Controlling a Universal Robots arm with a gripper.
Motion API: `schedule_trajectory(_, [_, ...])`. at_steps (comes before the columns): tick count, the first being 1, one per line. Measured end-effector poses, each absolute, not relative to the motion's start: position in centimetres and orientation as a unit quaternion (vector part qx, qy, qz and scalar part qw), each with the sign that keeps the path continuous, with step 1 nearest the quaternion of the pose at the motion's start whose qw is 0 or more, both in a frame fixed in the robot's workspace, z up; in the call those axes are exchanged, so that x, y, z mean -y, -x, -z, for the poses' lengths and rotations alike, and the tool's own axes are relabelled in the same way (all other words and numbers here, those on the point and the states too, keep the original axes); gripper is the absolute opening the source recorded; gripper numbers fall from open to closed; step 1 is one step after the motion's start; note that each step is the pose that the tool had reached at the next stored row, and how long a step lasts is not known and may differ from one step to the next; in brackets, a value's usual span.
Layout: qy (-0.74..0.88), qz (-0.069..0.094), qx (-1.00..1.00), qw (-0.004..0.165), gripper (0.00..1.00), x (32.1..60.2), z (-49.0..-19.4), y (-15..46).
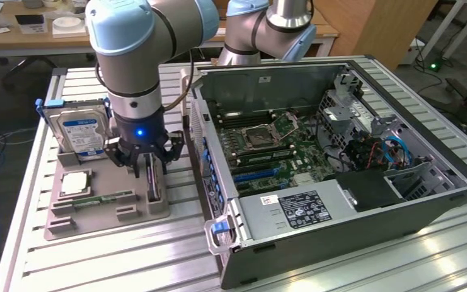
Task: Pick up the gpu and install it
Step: 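Pick up the gpu and move the gpu toward the slot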
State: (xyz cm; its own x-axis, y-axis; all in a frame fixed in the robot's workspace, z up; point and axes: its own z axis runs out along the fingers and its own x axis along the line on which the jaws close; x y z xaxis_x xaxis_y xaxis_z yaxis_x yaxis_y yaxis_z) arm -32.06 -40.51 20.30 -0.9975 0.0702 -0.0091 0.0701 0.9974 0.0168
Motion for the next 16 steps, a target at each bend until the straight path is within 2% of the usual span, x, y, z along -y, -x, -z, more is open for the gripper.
schedule_trajectory(12, [-0.035,-0.008,-0.999,0.005,0.59,40.50,-20.45,32.06])
schedule_trajectory(13, [-0.035,-0.008,-0.999,0.005,0.57,40.51,-20.45,32.06])
schedule_trajectory(14, [-0.035,-0.008,-0.999,0.005,0.51,40.50,-20.45,32.06])
schedule_trajectory(15, [-0.035,-0.008,-0.999,0.005,0.51,40.50,-20.45,32.06])
schedule_trajectory(16, [-0.035,-0.008,-0.999,0.005,0.45,40.50,-20.45,32.06])
